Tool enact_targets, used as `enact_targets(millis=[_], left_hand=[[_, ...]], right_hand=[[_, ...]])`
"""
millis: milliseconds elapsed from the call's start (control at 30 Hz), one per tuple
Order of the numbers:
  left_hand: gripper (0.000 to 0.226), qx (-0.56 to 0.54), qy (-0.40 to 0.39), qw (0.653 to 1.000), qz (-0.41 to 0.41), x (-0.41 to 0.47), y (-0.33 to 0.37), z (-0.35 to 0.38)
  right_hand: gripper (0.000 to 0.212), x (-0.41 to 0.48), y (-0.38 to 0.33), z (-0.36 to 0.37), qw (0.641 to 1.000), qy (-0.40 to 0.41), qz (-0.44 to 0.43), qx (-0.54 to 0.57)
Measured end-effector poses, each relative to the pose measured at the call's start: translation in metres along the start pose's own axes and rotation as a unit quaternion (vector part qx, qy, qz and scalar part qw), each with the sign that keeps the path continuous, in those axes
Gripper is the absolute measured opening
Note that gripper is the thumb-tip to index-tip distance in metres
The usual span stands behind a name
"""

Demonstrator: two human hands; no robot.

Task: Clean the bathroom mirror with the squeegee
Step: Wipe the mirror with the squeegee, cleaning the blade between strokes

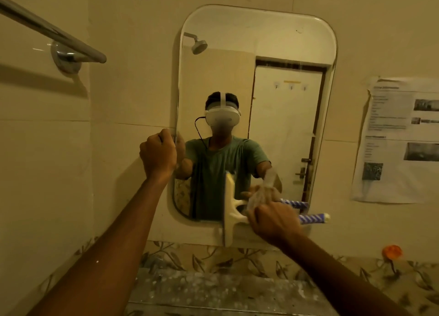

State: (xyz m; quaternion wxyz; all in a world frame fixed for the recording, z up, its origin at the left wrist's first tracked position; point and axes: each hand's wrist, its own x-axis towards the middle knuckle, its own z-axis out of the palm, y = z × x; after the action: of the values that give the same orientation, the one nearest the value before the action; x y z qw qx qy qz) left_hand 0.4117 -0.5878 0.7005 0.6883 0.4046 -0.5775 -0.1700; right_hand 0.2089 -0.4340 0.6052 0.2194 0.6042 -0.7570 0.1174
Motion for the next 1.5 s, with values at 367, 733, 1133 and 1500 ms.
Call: enact_targets(millis=[367, 733, 1133, 1500], left_hand=[[0.044, 0.027, 0.040, 0.999, 0.014, -0.001, 0.002, 0.006], [0.045, 0.030, 0.027, 0.999, 0.007, 0.000, 0.004, 0.006], [0.044, 0.024, 0.035, 0.999, -0.003, -0.001, 0.005, 0.004], [0.044, 0.023, 0.025, 0.999, -0.011, -0.002, 0.006, 0.002]], right_hand=[[0.043, -0.043, 0.077, -0.013, 0.998, 0.014, 0.051, -0.037], [0.040, 0.020, 0.011, -0.031, 0.993, 0.102, -0.040, -0.040], [0.067, -0.017, 0.060, -0.053, 0.964, 0.230, 0.054, 0.126], [0.036, 0.039, 0.030, -0.142, 0.877, 0.351, 0.118, 0.305]])
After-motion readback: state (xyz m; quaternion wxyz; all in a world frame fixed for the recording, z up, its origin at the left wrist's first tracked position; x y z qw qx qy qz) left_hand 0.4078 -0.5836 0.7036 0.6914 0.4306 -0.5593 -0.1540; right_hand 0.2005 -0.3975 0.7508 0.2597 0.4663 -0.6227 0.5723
